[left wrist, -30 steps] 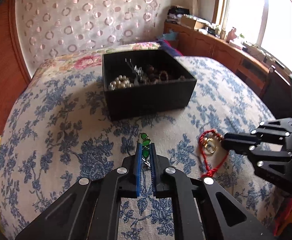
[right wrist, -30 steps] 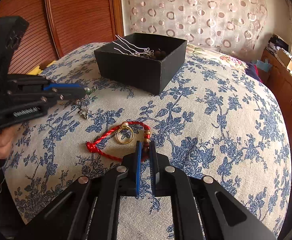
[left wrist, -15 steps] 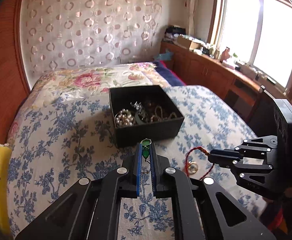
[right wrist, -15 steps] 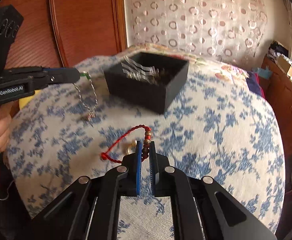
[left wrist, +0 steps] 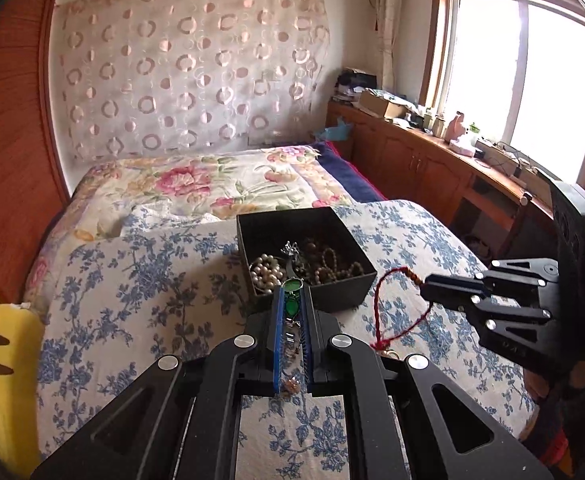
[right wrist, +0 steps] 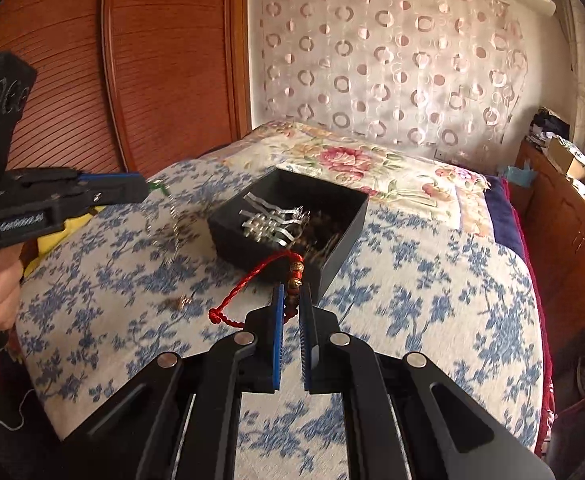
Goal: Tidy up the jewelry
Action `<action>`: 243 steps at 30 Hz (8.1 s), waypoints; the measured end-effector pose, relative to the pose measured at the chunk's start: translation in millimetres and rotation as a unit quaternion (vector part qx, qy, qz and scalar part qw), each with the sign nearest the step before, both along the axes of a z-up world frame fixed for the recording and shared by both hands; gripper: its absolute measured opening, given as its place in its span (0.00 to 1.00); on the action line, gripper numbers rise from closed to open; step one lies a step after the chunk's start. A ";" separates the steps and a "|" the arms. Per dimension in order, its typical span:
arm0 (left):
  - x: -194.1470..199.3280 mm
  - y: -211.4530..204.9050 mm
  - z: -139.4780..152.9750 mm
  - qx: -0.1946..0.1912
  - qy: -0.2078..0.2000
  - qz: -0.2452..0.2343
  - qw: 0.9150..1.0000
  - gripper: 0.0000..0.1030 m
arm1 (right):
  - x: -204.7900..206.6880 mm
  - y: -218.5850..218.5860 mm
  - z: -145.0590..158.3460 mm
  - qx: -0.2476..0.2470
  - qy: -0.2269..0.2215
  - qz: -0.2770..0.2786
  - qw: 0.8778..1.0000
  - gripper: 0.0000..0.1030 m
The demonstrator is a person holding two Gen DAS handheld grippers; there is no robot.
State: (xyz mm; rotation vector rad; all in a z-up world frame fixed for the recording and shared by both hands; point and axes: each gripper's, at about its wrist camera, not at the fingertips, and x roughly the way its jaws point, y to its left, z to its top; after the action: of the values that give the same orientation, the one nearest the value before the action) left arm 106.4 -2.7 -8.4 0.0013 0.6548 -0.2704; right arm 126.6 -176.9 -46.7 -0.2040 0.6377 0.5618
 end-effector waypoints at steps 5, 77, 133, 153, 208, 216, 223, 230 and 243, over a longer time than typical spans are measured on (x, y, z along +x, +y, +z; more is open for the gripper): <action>3.8 1.4 4.3 0.006 -0.005 0.004 1.000 0.06 | 17.8 4.4 5.5 0.003 -0.006 -0.009 1.000 0.08; 36.3 -11.0 -12.4 0.058 0.002 -0.011 0.998 0.35 | 12.7 -2.2 -60.5 -0.009 0.063 0.003 0.998 0.31; 12.6 -19.8 -69.3 0.063 0.061 -0.034 0.996 0.13 | 16.3 14.9 -30.3 -0.020 0.033 0.019 0.999 0.21; 45.4 -10.8 -33.0 0.059 0.024 -0.014 0.998 0.13 | 80.6 39.3 -14.9 -0.013 0.029 0.001 0.999 0.29; -49.3 -13.0 0.8 0.044 -0.047 0.086 0.994 0.93 | -56.4 -45.2 18.5 0.072 -0.059 -0.159 0.983 0.98; -53.0 -12.1 1.6 0.043 -0.051 0.087 0.994 0.93 | -58.3 -46.7 21.5 0.071 -0.066 -0.167 0.981 0.98; -53.0 -13.2 2.7 0.042 -0.053 0.089 0.994 0.93 | -58.6 -46.4 21.1 0.072 -0.066 -0.168 0.981 0.98; -54.6 -12.5 3.6 0.043 -0.056 0.091 0.993 0.93 | -58.6 -46.5 20.9 0.072 -0.067 -0.168 0.981 0.98; -55.1 -12.9 3.8 0.043 -0.056 0.092 0.993 0.93 | -58.5 -46.8 19.9 0.072 -0.067 -0.168 0.981 0.98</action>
State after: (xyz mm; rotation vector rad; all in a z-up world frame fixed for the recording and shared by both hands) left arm 51.3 -15.6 -4.6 0.0390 0.5506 -0.0643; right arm 68.1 -223.7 -26.8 0.0046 0.4845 0.2646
